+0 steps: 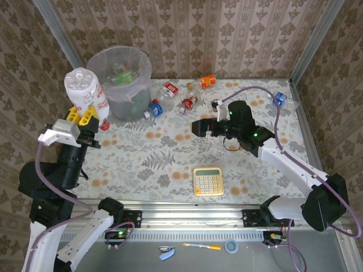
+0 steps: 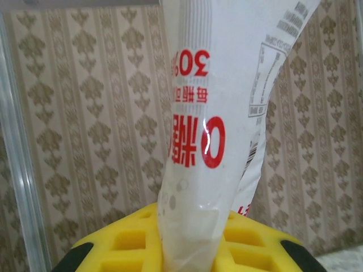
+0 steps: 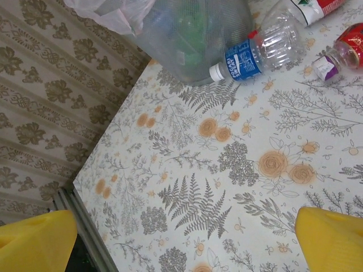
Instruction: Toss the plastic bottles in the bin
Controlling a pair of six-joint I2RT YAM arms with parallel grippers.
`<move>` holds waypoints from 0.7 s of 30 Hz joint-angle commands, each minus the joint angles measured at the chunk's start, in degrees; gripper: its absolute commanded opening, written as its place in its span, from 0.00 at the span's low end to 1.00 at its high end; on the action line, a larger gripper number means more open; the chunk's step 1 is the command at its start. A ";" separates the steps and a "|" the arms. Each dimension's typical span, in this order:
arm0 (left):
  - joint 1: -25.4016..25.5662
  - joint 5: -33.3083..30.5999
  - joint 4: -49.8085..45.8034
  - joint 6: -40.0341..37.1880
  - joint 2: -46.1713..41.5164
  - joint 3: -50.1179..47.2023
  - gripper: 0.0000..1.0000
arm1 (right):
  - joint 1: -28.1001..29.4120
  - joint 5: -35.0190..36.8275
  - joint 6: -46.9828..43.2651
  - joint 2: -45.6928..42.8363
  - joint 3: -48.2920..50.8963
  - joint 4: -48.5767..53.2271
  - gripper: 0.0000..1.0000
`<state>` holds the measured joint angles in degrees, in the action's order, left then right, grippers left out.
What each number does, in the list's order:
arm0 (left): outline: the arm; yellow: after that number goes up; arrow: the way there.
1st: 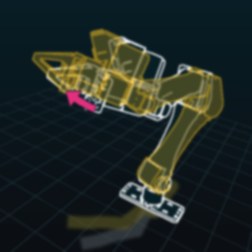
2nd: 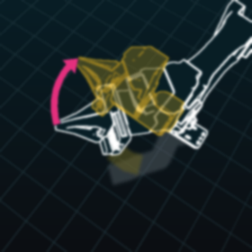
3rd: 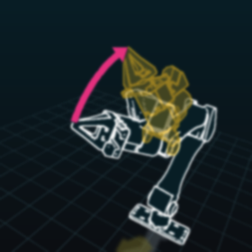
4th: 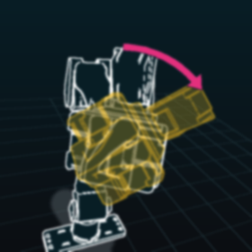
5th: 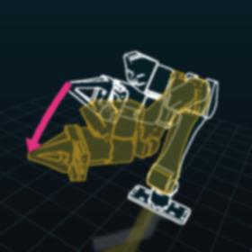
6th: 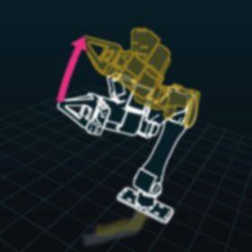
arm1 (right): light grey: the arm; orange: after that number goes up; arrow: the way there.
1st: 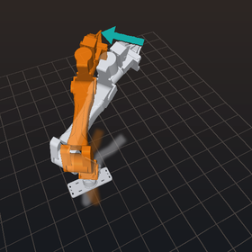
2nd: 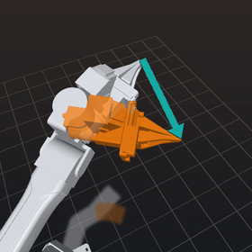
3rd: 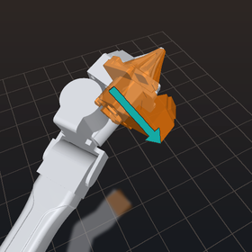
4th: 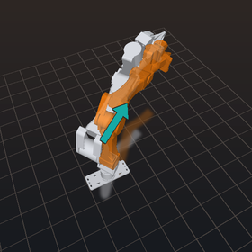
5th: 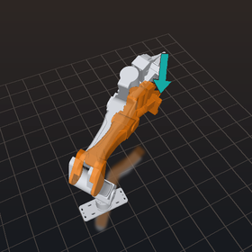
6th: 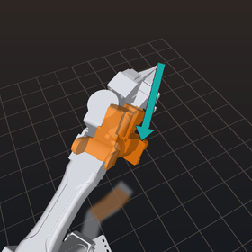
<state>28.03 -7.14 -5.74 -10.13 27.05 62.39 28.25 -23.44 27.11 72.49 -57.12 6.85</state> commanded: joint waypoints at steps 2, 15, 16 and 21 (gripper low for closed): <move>-0.14 0.56 14.84 -7.79 -1.17 -5.16 0.10 | -0.21 2.32 -1.43 0.61 -0.65 2.03 1.00; -2.37 -2.04 10.38 -7.23 17.11 3.12 0.10 | -0.95 2.58 -2.34 2.19 -0.94 3.60 0.99; -5.15 0.05 8.74 -5.52 19.79 4.53 0.10 | -1.09 2.25 -2.15 2.37 -0.85 3.50 0.99; -22.43 16.92 5.59 10.60 35.41 12.24 0.15 | -1.20 0.82 -1.36 2.32 0.84 2.90 0.98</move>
<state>12.16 0.32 3.31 -10.50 56.29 71.29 27.18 -22.26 26.04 74.39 -57.04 9.47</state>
